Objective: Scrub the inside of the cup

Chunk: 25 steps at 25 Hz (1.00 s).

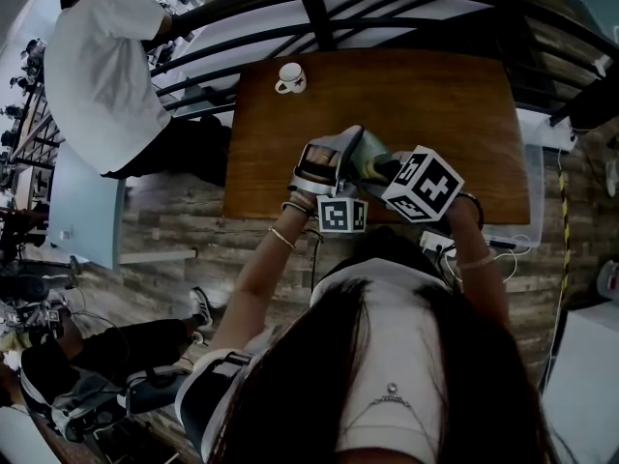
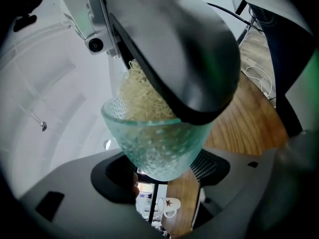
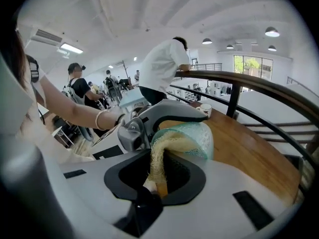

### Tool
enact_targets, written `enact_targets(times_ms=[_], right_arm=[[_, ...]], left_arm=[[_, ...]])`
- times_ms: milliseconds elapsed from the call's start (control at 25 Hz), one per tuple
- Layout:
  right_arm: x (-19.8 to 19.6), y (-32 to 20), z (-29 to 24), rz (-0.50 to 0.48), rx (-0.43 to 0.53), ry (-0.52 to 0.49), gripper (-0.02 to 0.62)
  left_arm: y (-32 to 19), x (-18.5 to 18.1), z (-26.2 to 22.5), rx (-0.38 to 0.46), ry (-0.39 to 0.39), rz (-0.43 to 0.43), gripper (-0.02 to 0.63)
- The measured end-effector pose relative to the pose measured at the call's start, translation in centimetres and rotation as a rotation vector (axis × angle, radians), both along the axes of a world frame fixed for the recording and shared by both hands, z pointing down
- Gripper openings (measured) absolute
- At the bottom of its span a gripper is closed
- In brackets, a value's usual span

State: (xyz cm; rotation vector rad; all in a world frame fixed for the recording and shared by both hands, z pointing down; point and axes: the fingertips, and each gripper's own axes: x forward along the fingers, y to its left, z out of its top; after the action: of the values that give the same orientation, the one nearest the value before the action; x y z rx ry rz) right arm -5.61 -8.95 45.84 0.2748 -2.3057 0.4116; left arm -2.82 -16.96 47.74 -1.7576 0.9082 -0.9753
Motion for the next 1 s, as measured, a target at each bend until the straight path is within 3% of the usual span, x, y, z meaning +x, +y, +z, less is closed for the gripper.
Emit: enact_targets(times_ms=[480, 1000], right_arm=[[-0.18, 0.55, 0.6, -0.116, 0.148, 0.159, 0.083], [-0.42, -0.15, 0.53, -0.033, 0.033, 0.015, 0.083]], left_arm=[[0.37, 0.06, 0.86, -0.018, -0.054, 0.024, 0.339], [-0.16, -0.32, 0.51, -0.021, -0.009, 0.003, 0.339]])
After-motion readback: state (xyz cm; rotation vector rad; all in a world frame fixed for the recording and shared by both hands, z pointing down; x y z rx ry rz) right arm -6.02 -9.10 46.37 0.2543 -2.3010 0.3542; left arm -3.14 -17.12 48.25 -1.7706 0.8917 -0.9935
